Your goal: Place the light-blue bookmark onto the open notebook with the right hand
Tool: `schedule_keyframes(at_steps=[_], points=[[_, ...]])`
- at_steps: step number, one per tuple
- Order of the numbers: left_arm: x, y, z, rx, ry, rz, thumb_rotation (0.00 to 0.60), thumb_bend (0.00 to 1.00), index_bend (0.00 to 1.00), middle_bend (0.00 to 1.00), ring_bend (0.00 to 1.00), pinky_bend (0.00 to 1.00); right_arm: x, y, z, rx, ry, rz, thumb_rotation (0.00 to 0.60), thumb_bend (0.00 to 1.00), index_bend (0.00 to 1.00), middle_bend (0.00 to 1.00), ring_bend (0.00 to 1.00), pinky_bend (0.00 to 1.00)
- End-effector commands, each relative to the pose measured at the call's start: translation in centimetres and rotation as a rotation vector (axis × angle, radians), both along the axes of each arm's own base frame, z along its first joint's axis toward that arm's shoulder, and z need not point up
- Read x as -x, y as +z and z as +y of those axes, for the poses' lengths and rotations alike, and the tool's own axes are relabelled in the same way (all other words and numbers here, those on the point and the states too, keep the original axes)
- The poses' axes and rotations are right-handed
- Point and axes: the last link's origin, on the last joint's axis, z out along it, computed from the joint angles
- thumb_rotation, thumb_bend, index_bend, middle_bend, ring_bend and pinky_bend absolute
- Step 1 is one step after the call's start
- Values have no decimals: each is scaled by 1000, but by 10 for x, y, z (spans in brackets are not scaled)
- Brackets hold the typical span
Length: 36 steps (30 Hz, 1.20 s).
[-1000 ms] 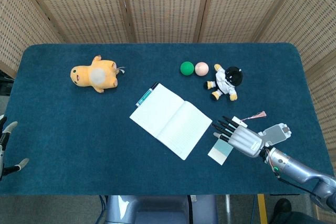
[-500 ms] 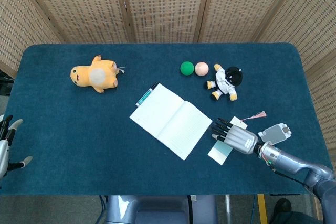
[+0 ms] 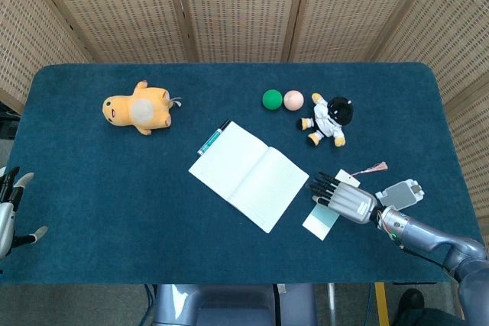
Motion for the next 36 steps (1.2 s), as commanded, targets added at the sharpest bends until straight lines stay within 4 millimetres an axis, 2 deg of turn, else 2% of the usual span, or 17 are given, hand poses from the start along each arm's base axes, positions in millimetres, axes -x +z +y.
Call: schedule_keyframes(at_steps=[1,9,15,19,25,36], points=[[0,0,0,1,0,0,600,0,0,0,0,0,-1,-1,0,-2,5,4,600,0,226,0,0,0],[0,0,0,4,2,0,600,0,0,0,0,0,-6,-6,1,-1,34,29,600,0,322,0,0,0],[0,0,0,5,2,-4,600,0,0,0,0,0,-11,-10,4,-8,39,19,600,6,505,0,0,0],[0,1,0,7,1,-6,600,0,0,0,0,0,-12,-10,6,-11,43,2,600,75,593,0,0,0],[0,1,0,10,-1,-7,600,0,0,0,0,0,-12,-8,8,-6,53,-15,600,154,616,0,0,0],[0,0,0,16,-1,-6,600,0,0,0,0,0,-12,-7,8,1,62,-21,600,158,618,0,0,0]])
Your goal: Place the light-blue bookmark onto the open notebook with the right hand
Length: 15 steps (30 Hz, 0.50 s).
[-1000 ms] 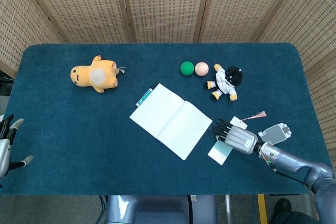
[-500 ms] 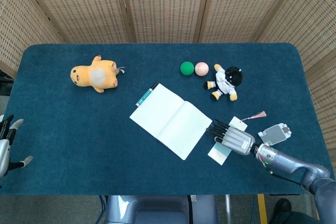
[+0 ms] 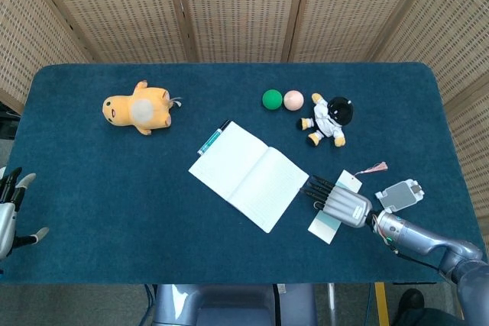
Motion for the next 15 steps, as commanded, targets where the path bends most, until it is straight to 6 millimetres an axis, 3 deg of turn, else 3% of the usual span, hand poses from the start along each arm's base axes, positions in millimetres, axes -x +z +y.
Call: schedule_keyframes(at_steps=[1,15], points=[[0,0,0,2,1,1,600,0,0,0,0,0,0,0,0,2,5,-1,600,158,618,0,0,0],[0,0,0,-1,1,1,600,0,0,0,0,0,-19,18,-3,43,64,-102,600,197,623,0,0,0]])
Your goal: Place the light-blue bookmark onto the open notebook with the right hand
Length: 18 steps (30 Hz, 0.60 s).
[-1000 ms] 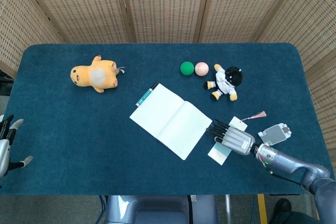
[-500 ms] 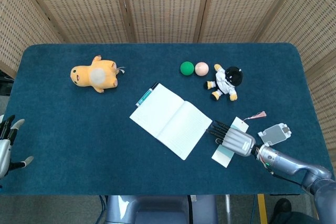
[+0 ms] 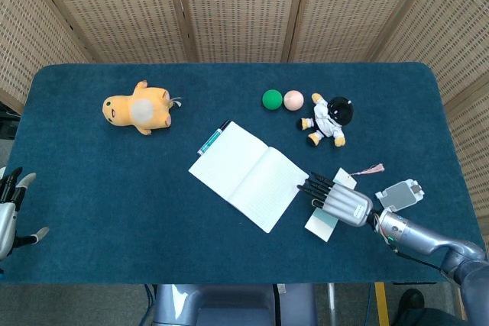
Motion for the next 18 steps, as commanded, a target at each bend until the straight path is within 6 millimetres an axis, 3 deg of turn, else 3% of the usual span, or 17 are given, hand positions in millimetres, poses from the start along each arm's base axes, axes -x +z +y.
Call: schedule_keyframes(at_steps=[1,11,18], points=[[0,0,0,-1,0,-1,600,0,0,0,0,0,-9,7,-3,19,19,-33,600,197,623,0,0,0],[1,2,1,1,3,-8,600,0,0,0,0,0,-56,27,-22,95,87,-142,600,226,623,0,0,0],[2,3,2,1,7,-15,600,0,0,0,0,0,-114,31,-48,145,113,-179,600,228,623,0,0,0]])
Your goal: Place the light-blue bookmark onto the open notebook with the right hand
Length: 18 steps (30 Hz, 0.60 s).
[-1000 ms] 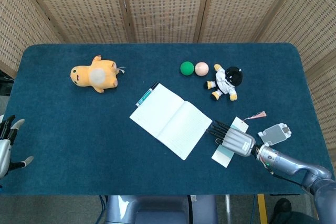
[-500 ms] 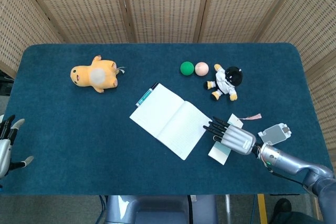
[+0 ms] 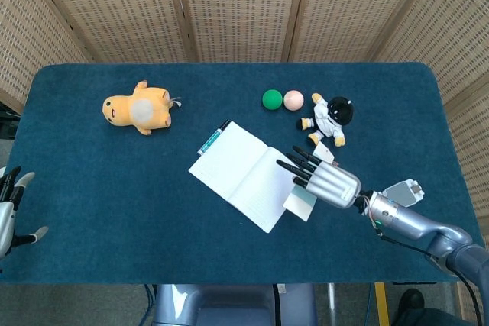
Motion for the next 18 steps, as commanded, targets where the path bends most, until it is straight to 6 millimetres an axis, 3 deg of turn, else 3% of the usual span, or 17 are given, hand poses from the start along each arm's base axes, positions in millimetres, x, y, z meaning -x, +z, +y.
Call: schedule_keyframes(at_steps=[1,9,18], points=[[0,1,1,-2,1,-2,600,0,0,0,0,0,-37,3,-19,38,10,-3,600,229,623,0,0,0],[3,4,4,-4,14,-18,600,0,0,0,0,0,-114,-29,-45,81,49,67,600,232,623,0,0,0],[8,9,8,-1,36,-40,600,0,0,0,0,0,-174,-83,-61,139,125,200,600,248,624,0,0,0]])
